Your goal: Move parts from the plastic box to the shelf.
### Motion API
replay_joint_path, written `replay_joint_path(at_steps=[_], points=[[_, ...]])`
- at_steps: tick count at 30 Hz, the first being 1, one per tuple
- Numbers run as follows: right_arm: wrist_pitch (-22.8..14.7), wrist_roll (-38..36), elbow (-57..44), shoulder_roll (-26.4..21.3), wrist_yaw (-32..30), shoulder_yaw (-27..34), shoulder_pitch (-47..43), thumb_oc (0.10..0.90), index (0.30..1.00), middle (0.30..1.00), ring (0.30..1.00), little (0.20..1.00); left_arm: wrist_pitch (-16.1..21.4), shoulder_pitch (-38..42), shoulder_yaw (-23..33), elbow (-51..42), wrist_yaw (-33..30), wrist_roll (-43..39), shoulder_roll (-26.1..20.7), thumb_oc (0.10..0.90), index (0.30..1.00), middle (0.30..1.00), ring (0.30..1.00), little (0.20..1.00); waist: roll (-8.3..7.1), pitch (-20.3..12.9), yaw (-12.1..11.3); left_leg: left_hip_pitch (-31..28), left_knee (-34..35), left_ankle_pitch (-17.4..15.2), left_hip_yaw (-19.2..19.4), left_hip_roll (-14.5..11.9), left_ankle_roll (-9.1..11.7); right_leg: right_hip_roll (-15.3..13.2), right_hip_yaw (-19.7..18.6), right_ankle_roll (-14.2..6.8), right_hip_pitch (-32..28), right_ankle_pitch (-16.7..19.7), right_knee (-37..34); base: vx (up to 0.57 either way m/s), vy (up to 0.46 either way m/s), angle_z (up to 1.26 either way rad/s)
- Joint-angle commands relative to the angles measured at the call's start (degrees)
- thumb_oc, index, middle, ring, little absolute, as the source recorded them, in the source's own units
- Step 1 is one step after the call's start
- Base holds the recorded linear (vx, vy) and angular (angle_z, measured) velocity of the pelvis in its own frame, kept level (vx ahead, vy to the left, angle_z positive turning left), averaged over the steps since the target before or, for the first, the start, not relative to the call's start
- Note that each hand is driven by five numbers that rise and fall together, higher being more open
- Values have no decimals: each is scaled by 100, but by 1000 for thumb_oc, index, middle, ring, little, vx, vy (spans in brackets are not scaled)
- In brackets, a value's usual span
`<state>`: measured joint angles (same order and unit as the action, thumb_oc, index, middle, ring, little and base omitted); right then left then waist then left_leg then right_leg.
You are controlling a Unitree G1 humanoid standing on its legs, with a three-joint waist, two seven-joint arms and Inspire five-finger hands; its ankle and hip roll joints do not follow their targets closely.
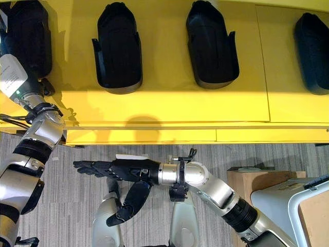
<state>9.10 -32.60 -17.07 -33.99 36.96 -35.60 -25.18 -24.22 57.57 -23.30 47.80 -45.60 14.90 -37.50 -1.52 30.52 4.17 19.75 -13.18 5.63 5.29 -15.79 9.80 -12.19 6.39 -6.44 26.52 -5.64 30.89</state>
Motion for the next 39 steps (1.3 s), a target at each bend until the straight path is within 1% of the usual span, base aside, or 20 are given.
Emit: replay_joint_path(at_steps=[1, 3, 6, 10, 11, 15, 16, 19, 25, 28, 29, 32, 34, 37, 38, 39], points=[[-603, -226, -364, 443, 81, 262, -26, 900, 1000, 1000, 1000, 1000, 312, 431, -31, -402, -257, 651, -859, 900, 1000, 1000, 1000, 1000, -129, -300, -21, -100, -1058, -1065, 219, -185, -235, -127, -49, -261, -538, 242, -1065, 9, -18, 5], [-616, -235, -344, 425, 88, 273, -9, 900, 1000, 1000, 1000, 1000, 429, 416, -69, -438, -186, 689, -871, 900, 1000, 1000, 1000, 1000, -126, -310, -20, -109, -1061, -1071, 215, -180, -243, -120, -48, -260, -553, 237, -1068, 9, -6, 2], [-659, -282, -350, 388, 112, 315, 6, 900, 1000, 1000, 1000, 1000, 503, 382, -112, -604, -155, 788, -869, 900, 1000, 1000, 1000, 1000, -133, -301, -27, -89, -1083, -1076, 209, -182, -244, -113, -39, -249, -557, 234, -1066, 0, 0, 0], [-657, -288, -371, 404, 131, 345, 27, 900, 1000, 1000, 1000, 1000, 481, 371, -173, -794, -150, 1148, -889, 900, 1000, 1000, 1000, 1000, -141, -316, -42, -68, -1065, -1051, 206, -176, -244, -99, -20, -234, -554, 254, -1091, 0, 0, 0], [-672, -274, -369, 394, 133, 350, 52, 900, 1000, 1000, 1000, 1000, 439, 361, -202, -871, -194, 1423, -927, 900, 1000, 1000, 1000, 1000, -140, -321, -47, -71, -1060, -1046, 201, -175, -241, -100, -18, -231, -560, 256, -1094, 0, 0, 0], [-742, -282, -309, 376, 142, 314, 72, 900, 1000, 1000, 1000, 1000, 421, 367, -329, -1000, -208, 1826, -1053, 900, 1000, 1000, 1000, 1000, -131, -336, -54, -74, -1058, -1051, 193, -177, -236, -104, -18, -227, -578, 246, -1100, 0, 0, 0], [-779, -315, -272, 351, 142, 306, 60, 900, 1000, 1000, 1000, 1000, 481, 370, -404, -1039, -134, 1980, -1088, 900, 1000, 1000, 1000, 1000, -129, -340, -60, -62, -1072, -1056, 180, -175, -239, -108, -22, -229, -572, 245, -1092, 0, 0, 0], [-826, -356, -215, 327, 134, 293, 31, 900, 1000, 1000, 1000, 1000, 466, 384, -576, -1159, -11, 2108, -1089, 900, 1000, 1000, 1000, 1000, -119, -343, -70, -48, -1079, -1062, 155, -161, -239, -115, -15, -227, -574, 244, -1093, 2, 0, 3], [-770, -358, -193, 333, 95, 311, -19, 900, 1000, 1000, 1000, 1000, 393, 216, -683, -1263, 310, 2088, -989, 900, 1000, 1000, 1000, 1000, -116, -320, -103, -1, -1132, -1076, 110, -135, -250, -117, 6, -223, -561, 240, -1063, 2, -1, 3], [-764, -339, -166, 362, 96, 306, -31, 900, 1000, 1000, 1000, 1000, 414, 137, -679, -1217, 362, 2000, -946, 900, 1000, 1000, 1000, 1000, -116, -312, -107, 9, -1140, -1072, 109, -136, -246, -114, 10, -224, -556, 243, -1060, 0, 0, 0], [-751, -342, -159, 356, 91, 300, -57, 900, 1000, 1000, 1000, 1000, 447, 95, -649, -1147, 424, 1877, -912, 900, 1000, 1000, 1000, 1000, -114, -306, -103, 13, -1145, -1064, 114, -139, -245, -112, 7, -223, -548, 243, -1050, 0, 0, 0], [-663, -330, -182, 379, 98, 318, -93, 900, 1000, 1000, 1000, 1000, 441, -25, -580, -1060, 507, 1859, -812, 900, 1000, 1000, 1000, 1000, -106, -295, -90, 12, -1139, -1057, 129, -140, -242, -118, 2, -226, -524, 247, -1037, -3, 11, 0], [-609, -297, -224, 382, 97, 334, -73, 900, 1000, 1000, 1000, 1000, 488, -94, -511, -980, 696, 1523, -746, 900, 1000, 1000, 1000, 1000, -97, -284, -79, 26, -1153, -1052, 145, -143, -245, -122, -8, -230, -498, 247, -1015, 0, 0, 0], [-559, -279, -227, 397, 139, 356, -85, 900, 1000, 1000, 1000, 1000, 489, -183, -426, -910, 697, 1567, -673, 900, 1000, 1000, 1000, 1000, -94, -269, -68, 23, -1148, -1045, 153, -143, -248, -121, -19, -233, -481, 249, -1002, 0, 0, 0], [-549, -258, -243, 394, 141, 353, -78, 900, 1000, 1000, 1000, 1000, 468, -223, -399, -890, 728, 1375, -655, 900, 1000, 1000, 1000, 1000, -93, -263, -65, 30, -1157, -1044, 160, -148, -248, -127, -22, -233, -469, 250, -993, 0, 0, 0], [-545, -247, -264, 390, 125, 357, -52, 900, 1000, 1000, 1000, 1000, 431, -296, -336, -889, 699, 1358, -608, 900, 1000, 1000, 1000, 1000, -86, -240, -68, 10, -1174, -1067, 161, -148, -246, -132, -23, -240, -481, 228, -969, 0, 0, 0]])
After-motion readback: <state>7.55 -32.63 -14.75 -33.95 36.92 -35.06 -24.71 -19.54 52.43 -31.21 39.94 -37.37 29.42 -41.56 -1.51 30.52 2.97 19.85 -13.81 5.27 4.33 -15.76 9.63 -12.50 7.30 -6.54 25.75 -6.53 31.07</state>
